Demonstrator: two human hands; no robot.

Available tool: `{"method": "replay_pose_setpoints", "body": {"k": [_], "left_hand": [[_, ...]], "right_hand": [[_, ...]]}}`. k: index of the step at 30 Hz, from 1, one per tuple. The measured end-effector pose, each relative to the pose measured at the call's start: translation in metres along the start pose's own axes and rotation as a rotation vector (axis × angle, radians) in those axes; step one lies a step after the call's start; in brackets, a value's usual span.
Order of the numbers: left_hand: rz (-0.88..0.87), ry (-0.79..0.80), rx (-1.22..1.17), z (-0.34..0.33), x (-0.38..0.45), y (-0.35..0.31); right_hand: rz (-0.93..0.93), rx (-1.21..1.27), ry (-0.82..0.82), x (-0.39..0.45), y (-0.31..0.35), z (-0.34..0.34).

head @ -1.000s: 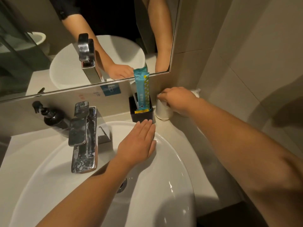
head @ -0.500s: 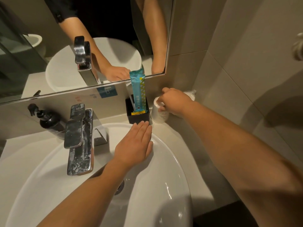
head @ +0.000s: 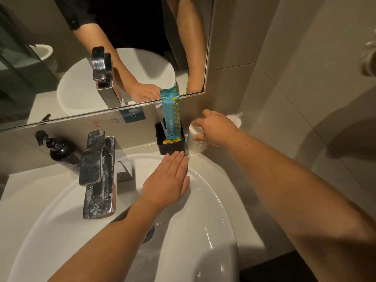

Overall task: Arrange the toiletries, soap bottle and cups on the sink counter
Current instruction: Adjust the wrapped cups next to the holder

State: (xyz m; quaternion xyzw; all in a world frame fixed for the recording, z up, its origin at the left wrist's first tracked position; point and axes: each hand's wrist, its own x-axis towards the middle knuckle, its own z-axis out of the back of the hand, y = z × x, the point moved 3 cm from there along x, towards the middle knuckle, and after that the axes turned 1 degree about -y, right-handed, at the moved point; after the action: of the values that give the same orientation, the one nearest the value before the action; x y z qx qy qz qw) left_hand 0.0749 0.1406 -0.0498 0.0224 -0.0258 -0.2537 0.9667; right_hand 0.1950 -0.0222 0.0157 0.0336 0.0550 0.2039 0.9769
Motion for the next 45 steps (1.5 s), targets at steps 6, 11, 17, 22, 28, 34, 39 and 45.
{"method": "replay_pose_setpoints", "body": {"k": [6,11,17,22,28,34,39,45], "left_hand": [[0.000,-0.021,0.017,0.003,0.001,-0.001],[0.001,-0.016,0.010,0.003,0.001,-0.001],[0.007,-0.021,-0.005,0.003,0.001,-0.001],[0.013,-0.020,0.000,0.002,0.001,-0.001],[0.016,-0.017,0.004,0.002,0.001,0.000],[0.002,-0.041,0.031,0.002,0.001,-0.001],[0.004,-0.053,0.049,0.003,0.001,-0.001],[0.006,-0.051,0.058,0.002,0.001,-0.001]], "right_hand": [[-0.109,0.115,-0.239,-0.017,-0.032,0.028],[-0.280,0.010,-0.167,-0.029,-0.065,0.022],[-0.222,0.001,0.049,-0.026,-0.069,0.000],[-0.211,-0.016,0.038,-0.024,-0.074,-0.004],[-0.183,0.026,-0.019,-0.026,-0.075,-0.006],[-0.175,0.052,-0.032,-0.029,-0.074,-0.010],[-0.165,0.048,-0.035,-0.030,-0.074,-0.010],[-0.166,0.045,0.001,-0.027,-0.075,-0.012]]}}
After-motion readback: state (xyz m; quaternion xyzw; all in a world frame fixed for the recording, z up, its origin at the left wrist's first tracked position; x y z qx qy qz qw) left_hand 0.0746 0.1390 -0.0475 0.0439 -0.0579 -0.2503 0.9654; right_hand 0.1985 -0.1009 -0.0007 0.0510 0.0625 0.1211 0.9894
